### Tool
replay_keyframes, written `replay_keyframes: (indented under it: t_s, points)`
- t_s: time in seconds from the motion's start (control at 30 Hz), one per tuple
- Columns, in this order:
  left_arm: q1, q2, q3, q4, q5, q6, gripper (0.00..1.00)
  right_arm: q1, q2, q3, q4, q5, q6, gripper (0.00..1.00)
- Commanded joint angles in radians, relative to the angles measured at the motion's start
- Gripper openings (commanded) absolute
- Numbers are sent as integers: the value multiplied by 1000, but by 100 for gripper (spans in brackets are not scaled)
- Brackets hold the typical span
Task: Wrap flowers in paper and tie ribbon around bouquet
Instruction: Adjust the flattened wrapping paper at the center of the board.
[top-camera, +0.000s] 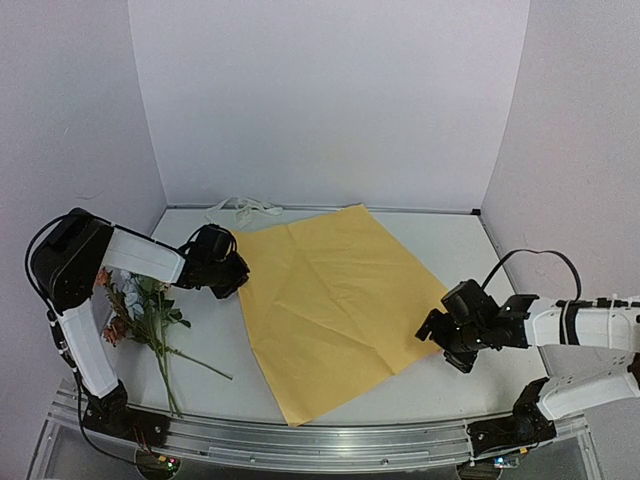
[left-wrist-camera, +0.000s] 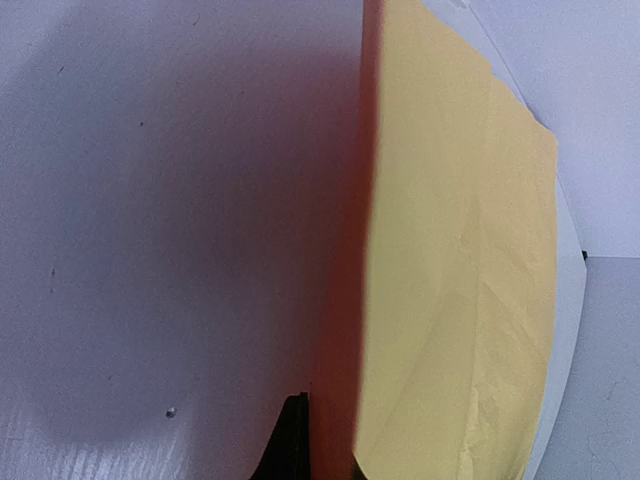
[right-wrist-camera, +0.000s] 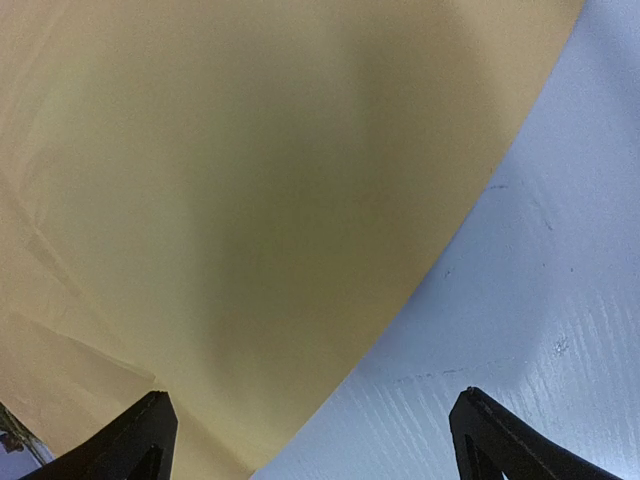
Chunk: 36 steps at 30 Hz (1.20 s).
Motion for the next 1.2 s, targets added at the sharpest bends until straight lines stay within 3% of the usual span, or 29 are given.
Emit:
replay_keyframes:
  t_s: [0.0,0.2,0.37,0.53,0.83,1.07,1.17]
  points:
    - [-21,-67,-18,13,-35,-50,0,75,-44,-90,170,52,168,98]
    - [-39,-90,-42,11,-25,-31,0,153,-95,-257,429,149,312,95]
    - [-46,-100,-69,21,-12,-24,0,165,-80,-318,585,206,311,79]
    - [-47,-108,-81,16,10,-18,0,174,-35,-336,653,226,320,70]
    - [-54,-137,-75,-23,86,18,1,172,-91,-311,619,307,252,41]
    - [-56,-183,-60,-76,145,50,2,151,-102,-208,494,317,145,2]
    - [-68,-210,-72,-92,176,61,1,109,-90,-139,415,284,58,0]
